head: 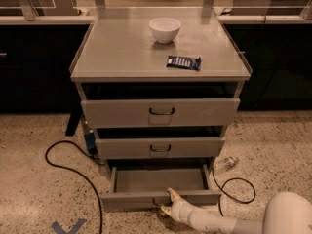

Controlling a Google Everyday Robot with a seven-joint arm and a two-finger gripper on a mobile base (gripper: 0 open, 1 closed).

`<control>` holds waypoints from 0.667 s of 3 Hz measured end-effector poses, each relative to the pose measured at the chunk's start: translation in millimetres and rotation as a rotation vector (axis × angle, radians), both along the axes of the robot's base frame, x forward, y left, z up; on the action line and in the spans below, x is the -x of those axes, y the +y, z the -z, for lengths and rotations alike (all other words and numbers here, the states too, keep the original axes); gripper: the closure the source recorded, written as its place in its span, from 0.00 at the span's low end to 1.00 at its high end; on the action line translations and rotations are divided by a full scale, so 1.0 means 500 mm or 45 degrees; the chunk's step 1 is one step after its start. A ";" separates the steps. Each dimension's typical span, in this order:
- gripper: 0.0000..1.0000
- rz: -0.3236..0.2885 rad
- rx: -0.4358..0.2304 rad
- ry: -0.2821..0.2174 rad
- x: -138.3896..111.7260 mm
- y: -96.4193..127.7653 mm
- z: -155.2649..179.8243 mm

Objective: Open bottom drawer

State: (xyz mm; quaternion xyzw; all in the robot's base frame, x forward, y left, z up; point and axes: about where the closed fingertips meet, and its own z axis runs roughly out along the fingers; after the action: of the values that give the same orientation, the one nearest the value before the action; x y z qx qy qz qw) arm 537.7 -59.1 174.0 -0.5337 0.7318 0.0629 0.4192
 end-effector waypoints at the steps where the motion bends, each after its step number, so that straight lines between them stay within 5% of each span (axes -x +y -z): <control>1: 1.00 -0.015 -0.017 -0.011 0.035 -0.009 0.001; 2: 1.00 -0.015 -0.017 -0.011 0.040 -0.011 -0.005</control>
Offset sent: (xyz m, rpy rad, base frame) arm -0.4081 -0.1429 -0.0088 0.2836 -0.1995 0.2281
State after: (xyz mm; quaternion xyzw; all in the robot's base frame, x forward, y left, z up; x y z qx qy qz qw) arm 517.7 -64.4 176.7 -0.5353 0.7264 0.0679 0.4257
